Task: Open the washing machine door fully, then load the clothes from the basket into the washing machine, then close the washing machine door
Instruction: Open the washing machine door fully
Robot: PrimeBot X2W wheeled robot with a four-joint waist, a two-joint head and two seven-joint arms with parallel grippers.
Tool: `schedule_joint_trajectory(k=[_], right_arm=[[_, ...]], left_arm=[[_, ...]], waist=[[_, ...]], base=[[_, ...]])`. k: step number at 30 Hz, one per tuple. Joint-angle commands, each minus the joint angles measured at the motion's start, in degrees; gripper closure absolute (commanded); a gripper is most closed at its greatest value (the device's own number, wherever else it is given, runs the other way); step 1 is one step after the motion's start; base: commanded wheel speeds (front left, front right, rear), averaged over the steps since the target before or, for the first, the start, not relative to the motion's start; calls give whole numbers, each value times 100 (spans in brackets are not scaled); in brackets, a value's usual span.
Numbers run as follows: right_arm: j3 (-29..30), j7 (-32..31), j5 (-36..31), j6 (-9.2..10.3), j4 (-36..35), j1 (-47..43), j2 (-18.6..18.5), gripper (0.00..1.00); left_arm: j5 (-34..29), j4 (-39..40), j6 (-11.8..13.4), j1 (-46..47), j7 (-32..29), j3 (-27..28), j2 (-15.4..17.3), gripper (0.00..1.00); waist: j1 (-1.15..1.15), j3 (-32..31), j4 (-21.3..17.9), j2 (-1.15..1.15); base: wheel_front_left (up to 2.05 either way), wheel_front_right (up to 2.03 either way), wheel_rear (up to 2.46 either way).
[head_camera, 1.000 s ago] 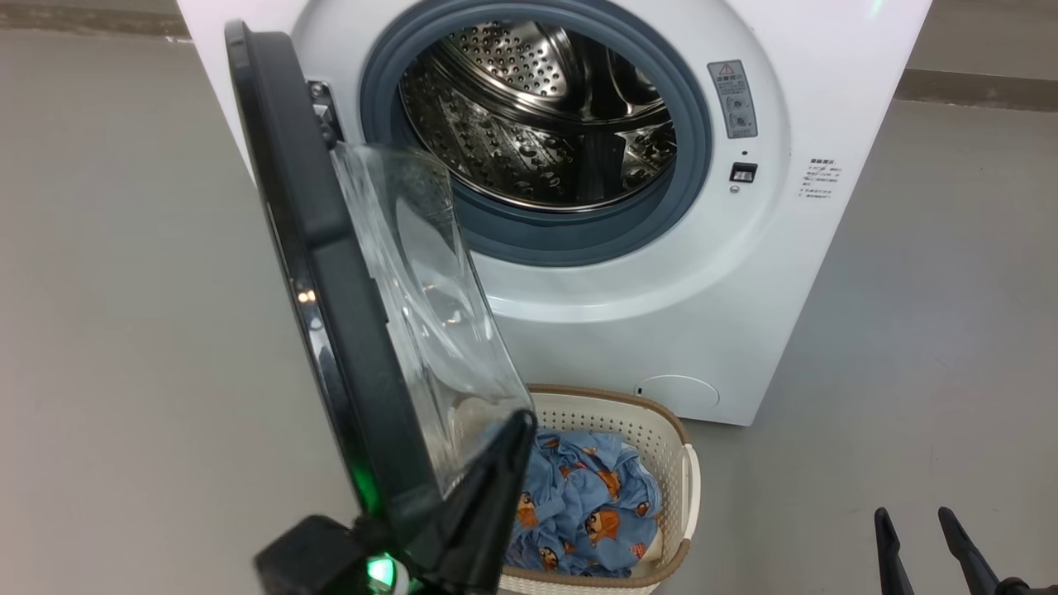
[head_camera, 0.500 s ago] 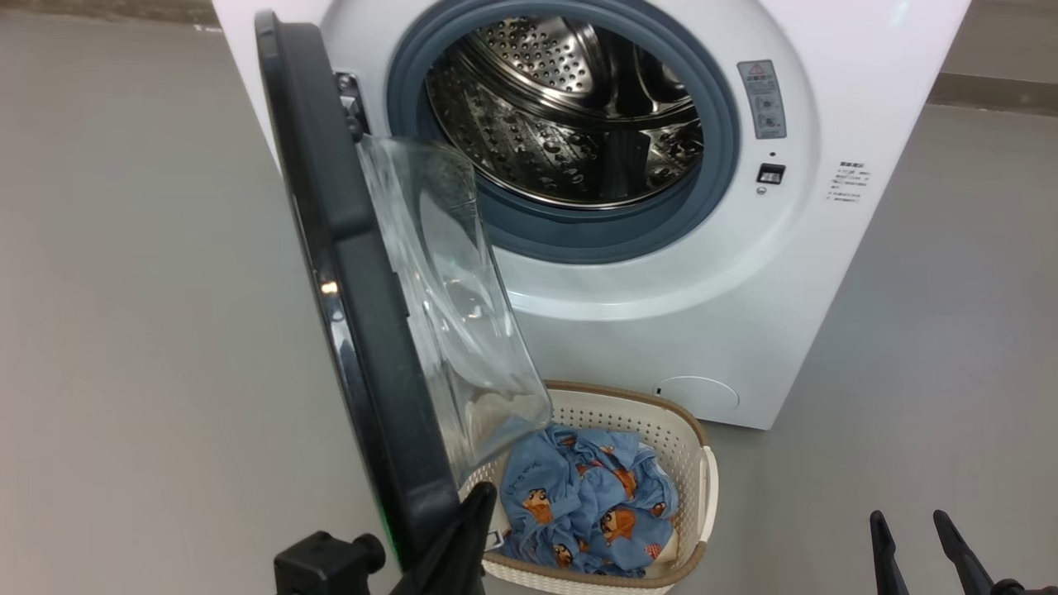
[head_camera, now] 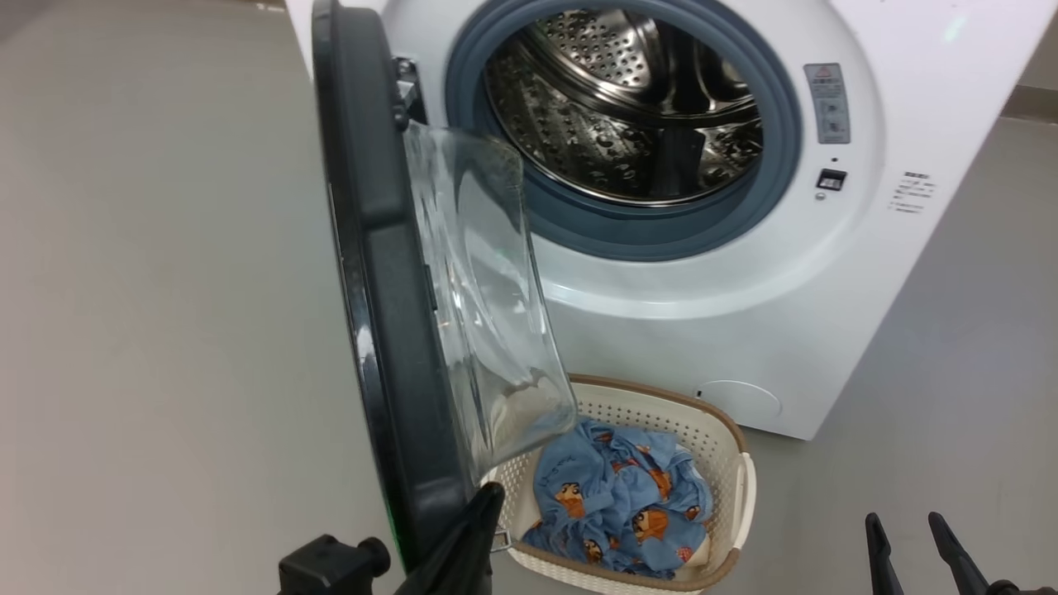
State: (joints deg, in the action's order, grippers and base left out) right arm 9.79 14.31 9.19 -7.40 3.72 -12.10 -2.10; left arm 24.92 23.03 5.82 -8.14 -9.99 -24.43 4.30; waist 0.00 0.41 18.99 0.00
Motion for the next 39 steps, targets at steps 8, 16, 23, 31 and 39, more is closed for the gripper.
schedule_joint_trajectory(k=[8, 16, 23, 31, 39], right_arm=[[-242, 69, -32, -9, -67, 163, -78, 0], [-295, 69, -81, -9, -37, 200, -78, 0], [-429, 69, -107, -9, 4, 313, -165, 0], [-644, 69, -86, -9, 110, 435, -258, 0], [-689, 69, -67, -9, 136, 348, -307, 0]], left_arm=[[-105, -4, 219, 332, 214, 414, -9, 100], [-35, -218, 351, 401, 418, 712, -2, 100], [108, -550, 440, 510, 720, 1073, -11, 100], [192, -1574, 496, 1013, 1288, 1570, 3, 100], [339, -2684, 530, 1589, 1855, 2100, 95, 100]], waist=[[0, 175, 566, 0], [0, 293, 1051, 0], [0, 433, 1194, 0], [0, 477, 1205, 0], [0, 501, 1196, 0]], base=[[0, 0, 0], [0, 0, 0], [0, 0, 0], [0, 0, 0], [0, 0, 0]])
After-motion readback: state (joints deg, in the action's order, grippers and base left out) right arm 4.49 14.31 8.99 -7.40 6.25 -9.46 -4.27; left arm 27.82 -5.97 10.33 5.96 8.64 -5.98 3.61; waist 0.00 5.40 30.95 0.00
